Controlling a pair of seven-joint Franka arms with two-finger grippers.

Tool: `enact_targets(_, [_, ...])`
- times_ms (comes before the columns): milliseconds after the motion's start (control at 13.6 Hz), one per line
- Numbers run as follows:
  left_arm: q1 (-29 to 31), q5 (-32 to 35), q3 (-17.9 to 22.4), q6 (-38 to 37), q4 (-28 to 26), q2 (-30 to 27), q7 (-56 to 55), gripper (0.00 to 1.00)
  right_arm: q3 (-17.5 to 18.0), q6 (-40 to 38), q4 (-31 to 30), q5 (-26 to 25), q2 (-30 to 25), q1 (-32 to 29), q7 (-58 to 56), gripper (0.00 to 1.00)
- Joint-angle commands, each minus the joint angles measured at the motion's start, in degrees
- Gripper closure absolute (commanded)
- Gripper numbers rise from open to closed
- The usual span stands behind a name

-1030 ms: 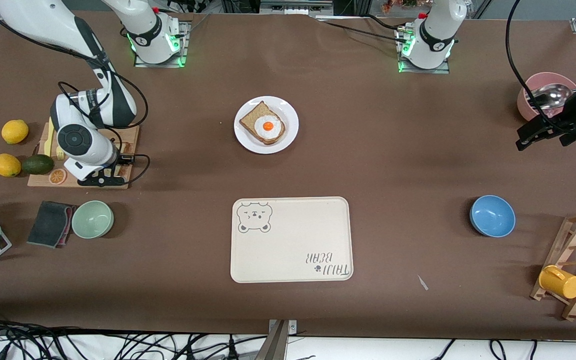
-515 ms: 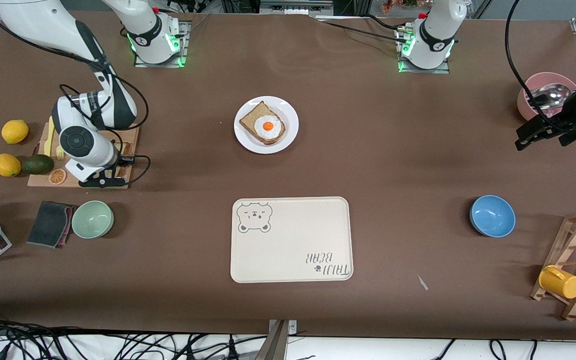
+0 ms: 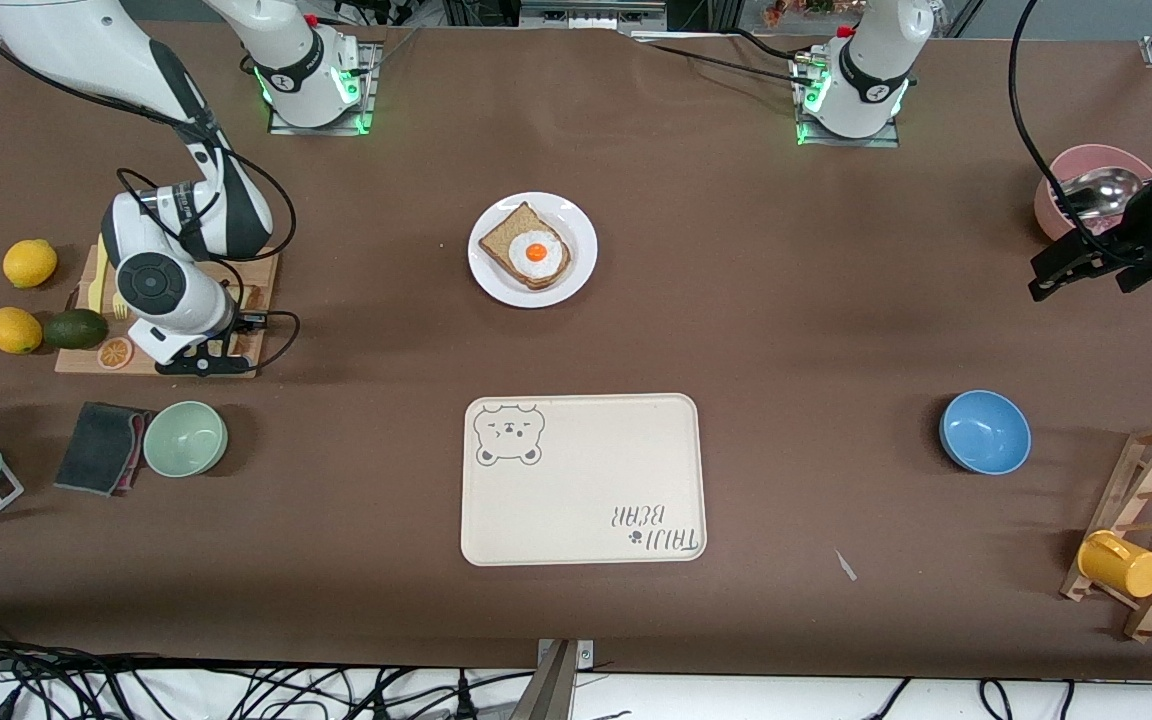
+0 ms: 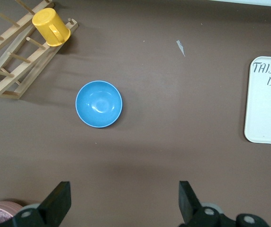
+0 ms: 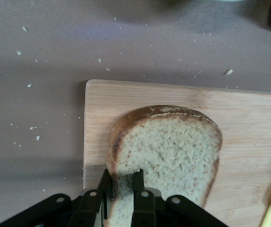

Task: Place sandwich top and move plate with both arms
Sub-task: 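Lower the right gripper and grasp the bread slice by its edge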

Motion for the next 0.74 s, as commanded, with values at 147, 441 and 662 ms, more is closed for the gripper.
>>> enact_targets(147, [-0.1,-1.5,0.1,-0.8,1.7,0.7,0.2,0.0,0.4,-10.7,6.9,-0.5,0.6,1.5,0.9,1.0])
enact_targets(441, [0.0,-1.5,0.1,-0.8,1.6,0.7,0.2,0.0,0.4,-10.9,7.7,-0.4,1.0,1.6,0.7,1.0])
enact_targets(662, [0.2,-1.5,0.1,-0.8,1.6,0.7,0.3,0.0,0.9,-15.7,11.8,-0.4,0.9,2.4,0.1,1.0])
